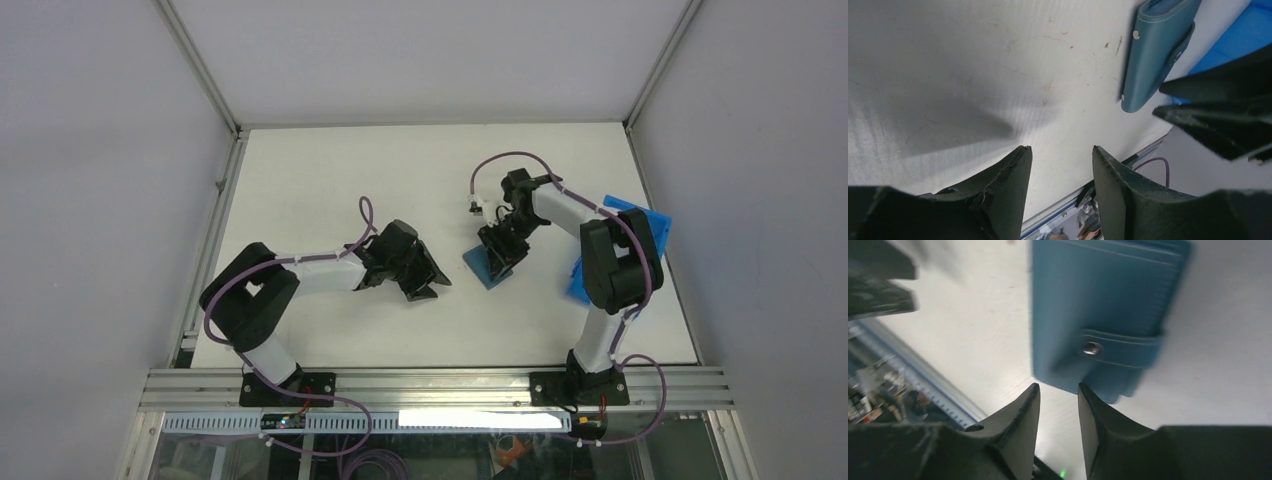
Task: Put the credit cards into the card holder
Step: Open the card holder at the center of the board.
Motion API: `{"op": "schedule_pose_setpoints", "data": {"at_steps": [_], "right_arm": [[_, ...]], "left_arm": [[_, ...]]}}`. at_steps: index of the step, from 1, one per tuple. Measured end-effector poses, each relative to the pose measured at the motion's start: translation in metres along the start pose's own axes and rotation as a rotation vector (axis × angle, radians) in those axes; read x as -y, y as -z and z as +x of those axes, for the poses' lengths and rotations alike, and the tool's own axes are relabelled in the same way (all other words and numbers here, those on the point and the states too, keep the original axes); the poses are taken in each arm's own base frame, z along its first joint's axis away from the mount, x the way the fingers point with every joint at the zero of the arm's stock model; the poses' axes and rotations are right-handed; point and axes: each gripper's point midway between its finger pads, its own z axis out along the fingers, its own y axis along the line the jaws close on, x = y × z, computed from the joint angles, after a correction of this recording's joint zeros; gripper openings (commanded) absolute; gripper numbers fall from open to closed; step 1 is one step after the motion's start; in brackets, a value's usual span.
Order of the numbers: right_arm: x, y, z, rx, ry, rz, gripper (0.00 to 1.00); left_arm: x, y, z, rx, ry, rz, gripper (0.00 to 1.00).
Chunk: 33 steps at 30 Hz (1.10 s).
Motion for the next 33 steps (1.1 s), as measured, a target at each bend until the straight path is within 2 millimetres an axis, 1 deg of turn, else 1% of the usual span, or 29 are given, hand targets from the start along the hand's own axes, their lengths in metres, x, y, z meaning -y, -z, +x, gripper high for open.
{"op": "schedule_pose_setpoints", "data": {"at_steps": [2,4,7,10,12,15,18,25,29,33], "right_arm": [[-0.020,-0.003,0.000,-0.010,0.000,-0.065,0.40],[-0.034,-0.005,0.001,-0.019,0.005,-0.107,0.43],[-0.037,-0.001,0.002,-0.017,0.022,-0.108,0.45],[-0.031,0.013,-0.006,0.035,0.067,-0.043,0.45],[-0.022,0.025,-0.017,0.087,0.101,0.040,0.45],[-0.008,0.033,-0.036,0.139,0.127,0.141,0.44],[0.001,0.029,-0.043,0.139,0.134,0.203,0.43],[0.007,0.012,-0.046,0.103,0.140,0.258,0.42],[0.009,0.005,-0.046,0.086,0.134,0.270,0.42],[0.007,-0.003,-0.040,0.065,0.135,0.270,0.43]], "left_arm": [[-0.004,-0.003,-0.002,0.001,0.015,-0.013,0.49],[-0.008,-0.006,-0.005,0.002,0.023,-0.024,0.49],[-0.010,-0.008,-0.010,0.004,0.027,-0.026,0.50],[-0.003,-0.008,-0.014,0.004,-0.006,-0.003,0.50],[0.005,-0.009,-0.017,0.006,-0.024,0.019,0.50],[0.018,-0.010,-0.020,0.011,-0.032,0.056,0.50],[0.022,-0.015,-0.022,0.016,-0.023,0.075,0.49],[0.019,-0.030,-0.023,0.000,0.031,0.078,0.48],[0.024,-0.035,-0.023,-0.008,0.048,0.099,0.49],[0.028,-0.038,-0.023,-0.016,0.061,0.116,0.49]]}}
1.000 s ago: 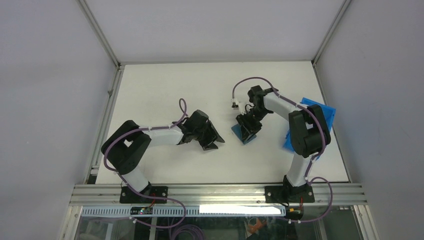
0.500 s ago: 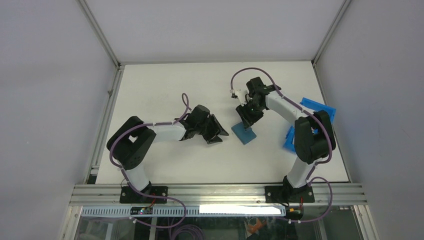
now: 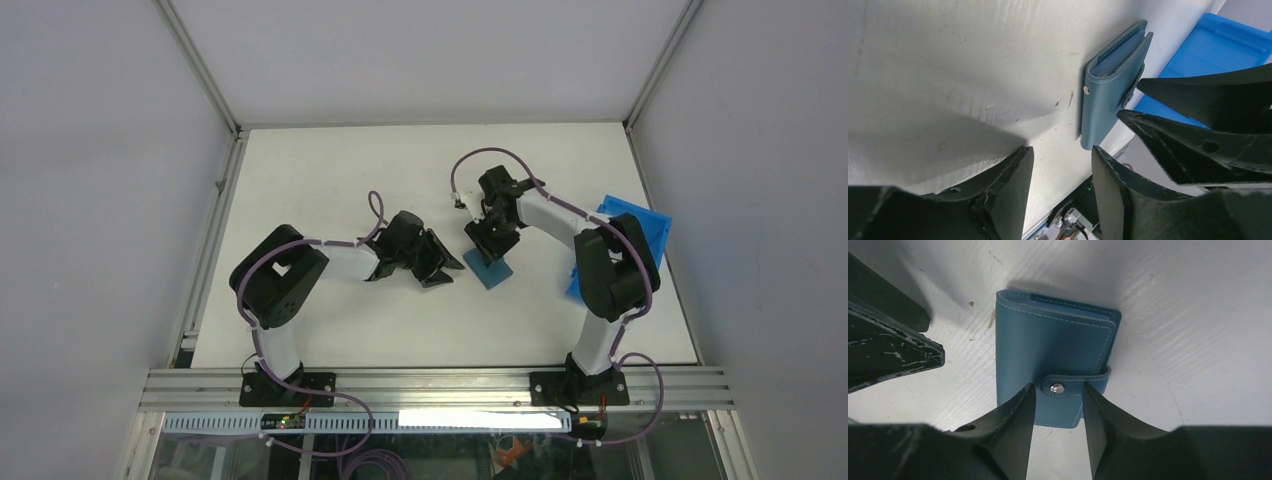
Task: Put the credit cards into the card holder
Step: Open the card holder at the center of the board.
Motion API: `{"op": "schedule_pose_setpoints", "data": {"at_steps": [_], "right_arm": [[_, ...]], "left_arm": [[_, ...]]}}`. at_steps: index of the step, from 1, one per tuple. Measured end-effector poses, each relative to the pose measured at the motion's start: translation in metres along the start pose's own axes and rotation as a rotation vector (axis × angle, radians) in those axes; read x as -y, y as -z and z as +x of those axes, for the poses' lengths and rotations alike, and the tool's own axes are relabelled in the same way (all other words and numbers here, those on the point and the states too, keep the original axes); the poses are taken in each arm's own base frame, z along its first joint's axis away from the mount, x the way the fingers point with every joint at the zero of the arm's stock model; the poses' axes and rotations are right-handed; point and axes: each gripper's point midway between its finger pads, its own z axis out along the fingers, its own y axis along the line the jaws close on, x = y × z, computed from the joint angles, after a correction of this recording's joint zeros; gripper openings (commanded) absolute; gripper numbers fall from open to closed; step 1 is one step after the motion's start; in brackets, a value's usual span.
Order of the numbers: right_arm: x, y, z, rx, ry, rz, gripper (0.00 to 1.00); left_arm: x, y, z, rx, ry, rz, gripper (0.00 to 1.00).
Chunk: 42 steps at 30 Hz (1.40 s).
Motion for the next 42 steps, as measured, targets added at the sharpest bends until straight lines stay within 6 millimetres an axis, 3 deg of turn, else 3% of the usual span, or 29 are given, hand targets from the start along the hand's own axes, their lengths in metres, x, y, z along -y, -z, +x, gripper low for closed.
{"op": "schedule_pose_setpoints", "data": {"at_steps": [8,20,27,31,34,42], "right_arm": [[-0.005,-0.007,0.007,-0.029,0.027,0.026,0.40],[0.000,-0.008,0.005,-0.037,0.016,0.069,0.01],[-0.014,-0.002,0.006,0.008,-0.049,-0.055,0.00],[-0.032,0.011,0.006,0.069,-0.107,-0.215,0.00],[-0.034,0.020,0.004,0.117,-0.161,-0.288,0.00],[-0.049,0.040,-0.002,0.227,-0.281,-0.498,0.00]], "left_arm": [[0.005,-0.005,0.000,-0.014,0.012,0.023,0.48],[0.009,-0.009,0.003,-0.033,0.013,0.044,0.51],[0.015,-0.012,0.002,-0.038,0.005,0.069,0.57],[0.017,-0.013,0.003,-0.045,-0.014,0.078,0.57],[0.015,-0.012,0.003,-0.043,-0.039,0.070,0.57],[-0.008,0.019,-0.002,0.035,-0.150,-0.058,0.76]]}}
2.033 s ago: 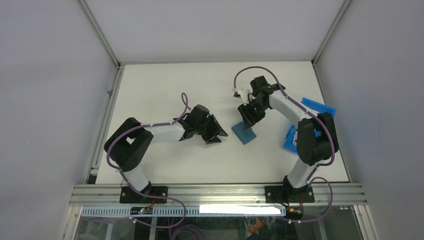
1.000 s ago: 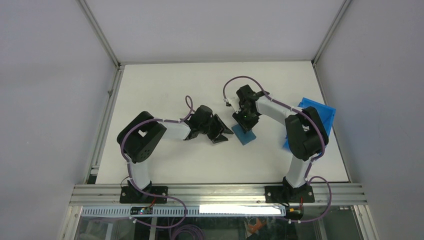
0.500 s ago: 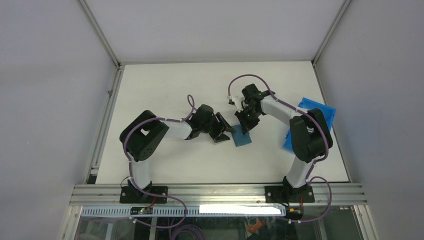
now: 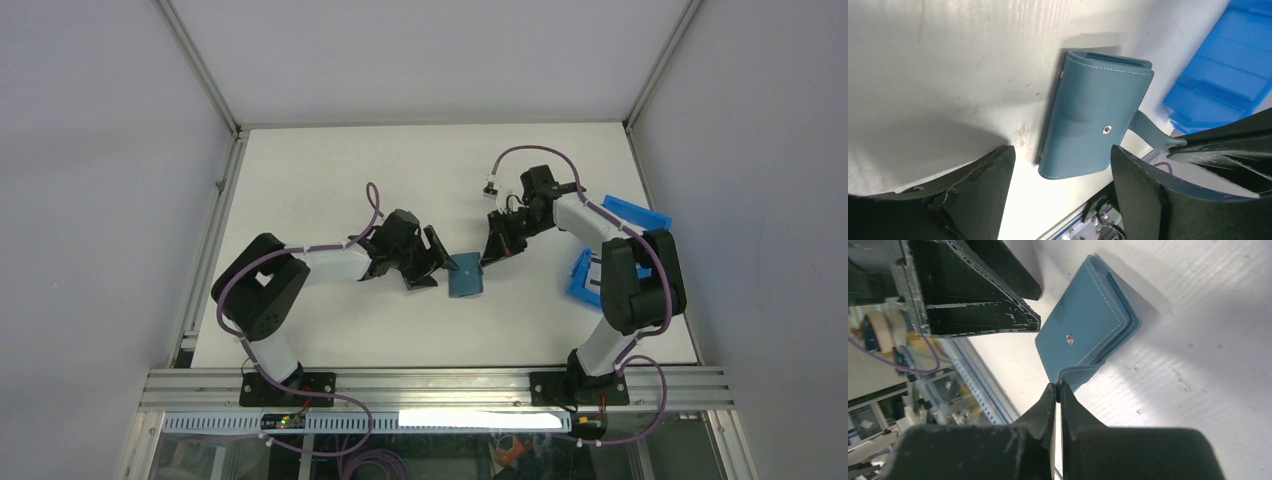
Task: Put the credit cards into the card holder
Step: Open the card holder at the center of the board.
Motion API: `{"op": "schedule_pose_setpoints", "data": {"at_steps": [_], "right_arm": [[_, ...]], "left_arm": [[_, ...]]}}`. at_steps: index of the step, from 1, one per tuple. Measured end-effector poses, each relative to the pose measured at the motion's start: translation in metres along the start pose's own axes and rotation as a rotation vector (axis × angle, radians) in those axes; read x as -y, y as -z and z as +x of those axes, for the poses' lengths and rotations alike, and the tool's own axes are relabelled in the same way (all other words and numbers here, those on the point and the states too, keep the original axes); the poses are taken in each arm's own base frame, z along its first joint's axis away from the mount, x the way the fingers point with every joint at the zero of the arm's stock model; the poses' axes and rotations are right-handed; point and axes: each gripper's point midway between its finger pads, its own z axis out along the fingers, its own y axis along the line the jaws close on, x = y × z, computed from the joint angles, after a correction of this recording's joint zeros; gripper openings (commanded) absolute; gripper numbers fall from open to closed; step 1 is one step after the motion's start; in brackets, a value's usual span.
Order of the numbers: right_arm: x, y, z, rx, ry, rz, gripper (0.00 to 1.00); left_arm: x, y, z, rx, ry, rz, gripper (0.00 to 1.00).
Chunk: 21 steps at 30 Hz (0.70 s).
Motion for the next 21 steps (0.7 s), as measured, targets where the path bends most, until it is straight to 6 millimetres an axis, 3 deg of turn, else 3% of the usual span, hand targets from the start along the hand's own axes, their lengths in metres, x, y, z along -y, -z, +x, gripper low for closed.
{"op": "schedule_pose_setpoints", "data": {"at_steps": [2,5,11,21], "right_arm": [[-0.006,0.000,-0.001,0.013,-0.013,-0.043,0.00],[-0.015,0.000,-0.003,0.029,-0.023,-0.102,0.00],[-0.029,0.006,-0.011,0.069,-0.014,-0.165,0.00],[-0.026,0.009,-0.015,0.097,-0.037,-0.162,0.00]], "left_arm": [[-0.005,0.006,0.000,0.009,-0.023,-0.017,0.81],[-0.005,0.009,0.000,0.012,-0.054,-0.015,0.99],[-0.001,0.012,0.000,0.015,-0.105,0.002,0.99],[-0.002,0.012,0.006,-0.001,-0.168,-0.011,0.99]]}}
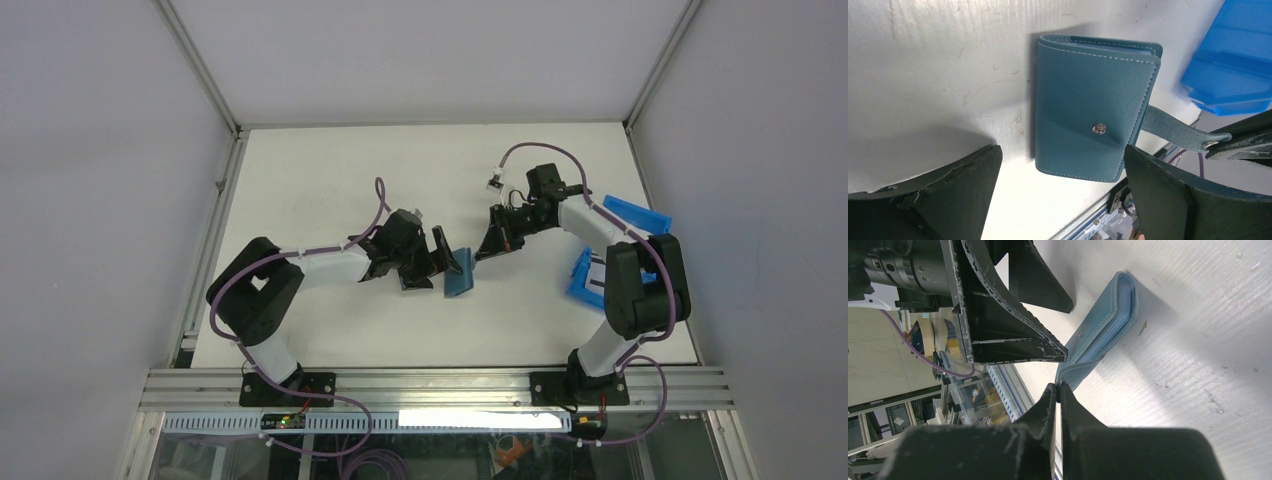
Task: Put the credit cards into the card holder
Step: Open the card holder at the center of the board.
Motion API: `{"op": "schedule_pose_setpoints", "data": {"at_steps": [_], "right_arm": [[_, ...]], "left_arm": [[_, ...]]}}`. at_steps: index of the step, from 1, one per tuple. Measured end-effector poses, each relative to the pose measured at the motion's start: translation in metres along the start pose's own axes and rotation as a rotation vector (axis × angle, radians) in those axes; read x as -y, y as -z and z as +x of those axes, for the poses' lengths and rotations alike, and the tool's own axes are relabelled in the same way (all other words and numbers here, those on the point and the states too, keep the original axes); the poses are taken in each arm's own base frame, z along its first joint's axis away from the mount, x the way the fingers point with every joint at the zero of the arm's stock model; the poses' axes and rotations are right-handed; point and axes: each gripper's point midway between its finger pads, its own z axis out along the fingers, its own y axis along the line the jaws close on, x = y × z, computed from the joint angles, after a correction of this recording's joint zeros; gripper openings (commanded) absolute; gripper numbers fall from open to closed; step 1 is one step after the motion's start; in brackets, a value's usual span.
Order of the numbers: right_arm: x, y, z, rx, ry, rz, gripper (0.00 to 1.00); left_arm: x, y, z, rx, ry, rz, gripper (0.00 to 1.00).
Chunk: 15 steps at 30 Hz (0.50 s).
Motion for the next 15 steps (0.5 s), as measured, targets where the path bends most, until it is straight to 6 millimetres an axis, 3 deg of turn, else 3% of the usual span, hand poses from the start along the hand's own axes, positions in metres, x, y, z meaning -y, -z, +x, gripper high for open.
{"op": "schedule_pose_setpoints", "data": {"at_steps": [15], "right_arm": [[-0.0037,-0.0003,-0.0020,0.007,-0.006,-0.020,0.00]], "left_arm": [[0.0054,0.0020,0.0058,-0.006,-0.043,0.001,0.97]]}}
